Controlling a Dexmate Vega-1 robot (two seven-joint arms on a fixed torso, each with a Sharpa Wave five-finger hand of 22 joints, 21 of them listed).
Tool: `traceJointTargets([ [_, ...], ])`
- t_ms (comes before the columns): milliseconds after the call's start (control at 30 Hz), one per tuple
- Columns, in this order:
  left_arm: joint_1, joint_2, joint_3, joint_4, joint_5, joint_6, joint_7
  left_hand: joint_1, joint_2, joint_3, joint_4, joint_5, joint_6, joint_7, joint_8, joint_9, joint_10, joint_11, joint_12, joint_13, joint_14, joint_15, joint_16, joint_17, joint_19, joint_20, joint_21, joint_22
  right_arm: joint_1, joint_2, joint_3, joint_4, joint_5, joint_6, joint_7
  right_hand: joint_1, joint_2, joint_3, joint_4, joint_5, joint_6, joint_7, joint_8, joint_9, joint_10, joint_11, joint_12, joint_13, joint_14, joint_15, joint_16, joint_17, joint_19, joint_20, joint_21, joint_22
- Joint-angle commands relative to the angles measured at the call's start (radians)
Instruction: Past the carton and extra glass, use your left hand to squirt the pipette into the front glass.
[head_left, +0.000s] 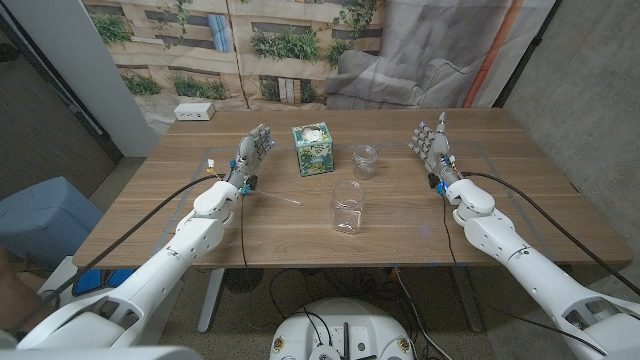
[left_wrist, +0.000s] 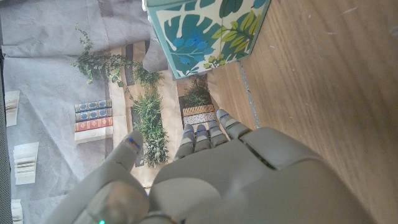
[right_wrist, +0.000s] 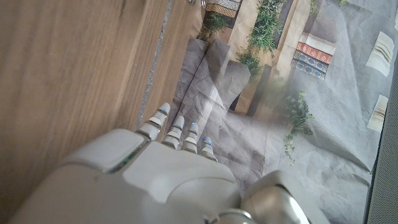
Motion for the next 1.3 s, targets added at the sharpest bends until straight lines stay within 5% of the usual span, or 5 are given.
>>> traceJointTargets([
  [33,0.013,0.028,-0.008,-0.032,-0.006,0.013,-0.012,0.01,0.076,0.009,-0.005,0.004,-0.001,0.005,0.005,0.003,0.004,0.008,0.004,0.005,0.0,0.008,0.005,0.002,0.012,-0.002,0.003,0.003,0.0,0.0,0.0,0.0,0.0,0.0,0.0,0.0,0.059,-0.007,-0.001,0.004,0.002,-0.009,0.007,0.002,0.002,-0.007,0.005,0.005,-0.008,-0.083,0.006,0.004,0.006,0.0,0.005,0.005],
  [367,0.081,0.099,-0.037,-0.115,0.03,-0.008,0.024,0.016,0.073,0.01,-0.019,0.002,-0.001,0.0,0.003,0.003,0.005,0.005,0.002,0.005,0.001,0.006,0.003,0.002,0.014,-0.002,0.001,0.003,0.0,0.0,0.0,-0.001,0.0,0.0,0.0,0.0,0.058,-0.007,-0.001,0.004,0.0,-0.009,0.006,0.002,0.002,-0.003,0.004,0.005,-0.007,-0.083,0.006,0.004,0.005,0.001,0.005,0.005],
  [967,0.069,0.077,-0.02,0.093,0.214,-0.305,0.055,0.037,0.07,0.011,-0.069,-0.002,0.035,-0.025,0.01,0.003,0.038,-0.029,0.006,0.005,0.031,-0.025,0.007,0.002,0.04,-0.02,0.003,0.003,0.0,0.0,0.0,0.001,0.0,0.001,0.0,0.0,0.058,-0.007,-0.001,0.004,0.0,-0.008,0.006,0.002,-0.005,-0.006,0.002,0.005,-0.008,-0.082,0.006,0.004,0.006,0.0,0.005,0.005],
  [1300,0.096,0.142,-0.005,0.042,0.352,-0.324,0.115,0.046,0.079,0.016,-0.081,-0.002,0.037,-0.025,0.007,0.003,0.039,-0.031,0.003,0.005,0.034,-0.025,0.005,0.003,0.035,-0.026,-0.002,0.003,0.0,0.0,0.0,0.0,0.0,0.001,0.0,0.0,0.059,-0.007,-0.001,0.004,0.001,-0.008,0.006,0.002,0.002,-0.005,0.004,0.005,-0.007,-0.082,0.006,0.004,0.005,0.0,0.005,0.005],
])
